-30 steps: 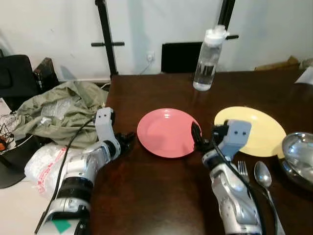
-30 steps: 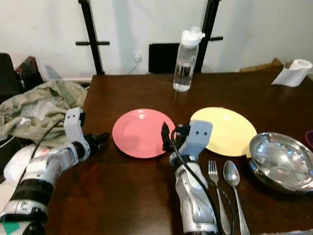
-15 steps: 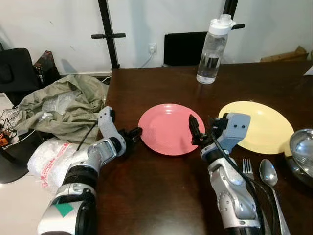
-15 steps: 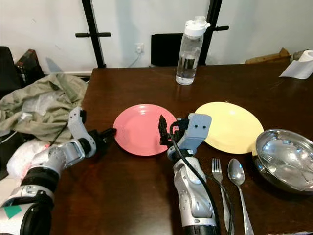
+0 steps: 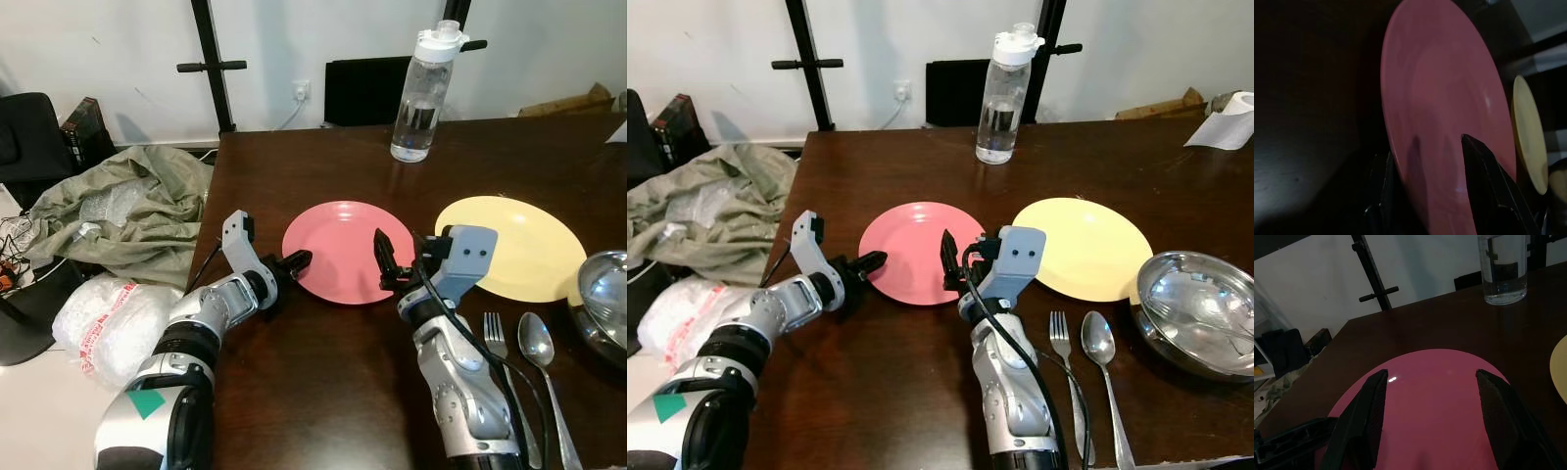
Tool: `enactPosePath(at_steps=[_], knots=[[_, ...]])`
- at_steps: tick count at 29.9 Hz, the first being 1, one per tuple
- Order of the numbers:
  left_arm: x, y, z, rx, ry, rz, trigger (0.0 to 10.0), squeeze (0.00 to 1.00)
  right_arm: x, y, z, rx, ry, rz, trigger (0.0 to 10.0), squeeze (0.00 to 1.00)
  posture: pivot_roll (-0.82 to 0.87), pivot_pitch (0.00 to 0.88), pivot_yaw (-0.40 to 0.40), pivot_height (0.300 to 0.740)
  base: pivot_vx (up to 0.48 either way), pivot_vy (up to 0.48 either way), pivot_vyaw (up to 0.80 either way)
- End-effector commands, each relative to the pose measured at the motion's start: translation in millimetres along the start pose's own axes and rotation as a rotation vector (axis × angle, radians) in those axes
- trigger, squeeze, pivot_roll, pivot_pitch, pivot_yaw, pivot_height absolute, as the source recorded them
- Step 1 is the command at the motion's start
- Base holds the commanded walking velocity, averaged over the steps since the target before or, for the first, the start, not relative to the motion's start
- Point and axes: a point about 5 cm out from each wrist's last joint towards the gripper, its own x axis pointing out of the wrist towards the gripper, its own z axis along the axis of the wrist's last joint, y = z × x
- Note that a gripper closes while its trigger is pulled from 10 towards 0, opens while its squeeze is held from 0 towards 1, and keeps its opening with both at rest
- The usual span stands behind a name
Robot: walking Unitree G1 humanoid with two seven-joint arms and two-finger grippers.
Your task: Setting the table
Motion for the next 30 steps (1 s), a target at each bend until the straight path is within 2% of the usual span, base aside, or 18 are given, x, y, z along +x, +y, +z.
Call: enactPosePath(at_steps=[1, 2, 3, 22, 28, 29, 30], knots=[[-0.4, 10.9, -16, -0.038, 0.043, 0.051, 6.4, 0.00, -4.3, 1.3, -5, 0.008, 0.019, -0.006, 10.0, 0.00, 0.00, 0.250, 0.166, 0.740, 0.000, 0.000, 0.00], [-0.7, 13.6, -16, -0.050, 0.033, 0.070, 1.0, 0.00, -5.4, 0.6, -5, 0.006, 0.022, -0.009, 10.0, 0.00, -0.01, 0.256, 0.163, 0.740, 0.000, 0.000, 0.00], [-1.2, 15.5, -16, -0.059, 0.025, 0.081, 0.0, 0.00, -6.3, -0.1, -5, 0.005, 0.025, -0.012, 10.0, 0.00, -0.01, 0.257, 0.162, 0.740, 0.000, 0.000, 0.00], [-3.0, 13.2, -1, -0.113, -0.069, -0.004, 0.0, 0.00, -6.1, -3.0, -6, 0.000, 0.031, -0.026, 10.0, 0.00, -0.01, 0.247, 0.156, 0.740, 0.000, 0.000, 0.00], [-9.4, 3.1, 29, -0.104, -0.182, -0.102, 0.2, 0.00, -5.5, -6.6, -2, -0.004, 0.020, -0.033, 10.0, 0.00, 0.00, 0.231, 0.152, 0.740, 0.000, 0.000, 0.00], [-12.5, -0.7, 38, -0.099, -0.209, -0.136, 10.0, 0.00, -5.2, -7.3, -1, -0.002, 0.014, -0.033, 10.0, 0.00, 0.01, 0.225, 0.149, 0.740, 0.000, 0.000, 0.00], [-12.5, -0.7, 38, -0.099, -0.209, -0.136, 10.0, 0.00, -5.2, -7.3, -1, -0.002, 0.014, -0.033, 10.0, 0.00, 0.01, 0.225, 0.149, 0.740, 0.000, 0.000, 0.00]])
